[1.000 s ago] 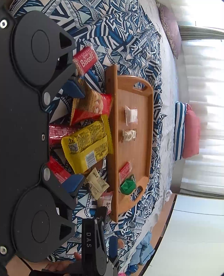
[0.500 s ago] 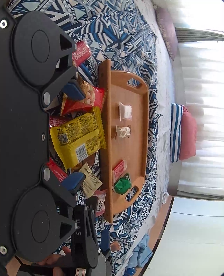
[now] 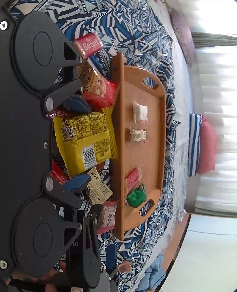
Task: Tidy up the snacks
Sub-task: 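Grasp the yellow snack packet in the pile with the left tool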
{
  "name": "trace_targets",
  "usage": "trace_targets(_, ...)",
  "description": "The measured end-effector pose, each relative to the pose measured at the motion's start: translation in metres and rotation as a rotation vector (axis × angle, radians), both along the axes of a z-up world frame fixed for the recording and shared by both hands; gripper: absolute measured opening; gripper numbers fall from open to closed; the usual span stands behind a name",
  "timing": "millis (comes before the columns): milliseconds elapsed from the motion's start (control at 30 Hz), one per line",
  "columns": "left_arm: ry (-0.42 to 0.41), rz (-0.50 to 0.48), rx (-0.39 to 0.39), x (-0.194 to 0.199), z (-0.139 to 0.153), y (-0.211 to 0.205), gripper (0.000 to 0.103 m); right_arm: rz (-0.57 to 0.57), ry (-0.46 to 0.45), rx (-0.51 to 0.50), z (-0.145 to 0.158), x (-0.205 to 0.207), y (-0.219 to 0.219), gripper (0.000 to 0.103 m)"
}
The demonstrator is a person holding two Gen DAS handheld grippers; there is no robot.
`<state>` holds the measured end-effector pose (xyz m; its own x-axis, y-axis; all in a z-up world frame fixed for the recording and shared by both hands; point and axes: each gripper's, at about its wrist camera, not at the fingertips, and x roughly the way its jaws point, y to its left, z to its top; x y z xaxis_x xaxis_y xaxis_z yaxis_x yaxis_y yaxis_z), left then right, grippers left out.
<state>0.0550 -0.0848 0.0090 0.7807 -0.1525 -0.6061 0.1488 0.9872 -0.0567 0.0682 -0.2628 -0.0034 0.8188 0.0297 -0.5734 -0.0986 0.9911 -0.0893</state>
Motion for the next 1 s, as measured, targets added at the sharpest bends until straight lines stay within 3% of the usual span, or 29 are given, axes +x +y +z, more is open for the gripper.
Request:
trace_targets(233, -0.003, -0.010, -0.029, 0.000, 0.002, 0.004, 0.056, 0.012, 0.003, 0.003, -0.001, 0.003, 0.001, 0.103)
trace_targets(533, -0.049, -0.030, -0.013, -0.009, 0.013, 0.008, 0.054, 0.002, 0.005, 0.009, -0.001, 0.009, 0.005, 0.098)
trace_targets(733, -0.070, -0.027, -0.017, -0.012, 0.020, 0.013, 0.055, -0.003, 0.019, 0.039, 0.001, 0.012, 0.006, 0.083)
trace_targets(867, -0.075, -0.017, -0.018, -0.012, 0.023, 0.017, 0.055, -0.017, 0.005, 0.037, 0.003, 0.010, 0.008, 0.063)
trace_targets(1000, -0.084, -0.015, -0.015, -0.013, 0.025, 0.019, 0.055, -0.024, 0.002, 0.052, 0.004, 0.010, 0.006, 0.058)
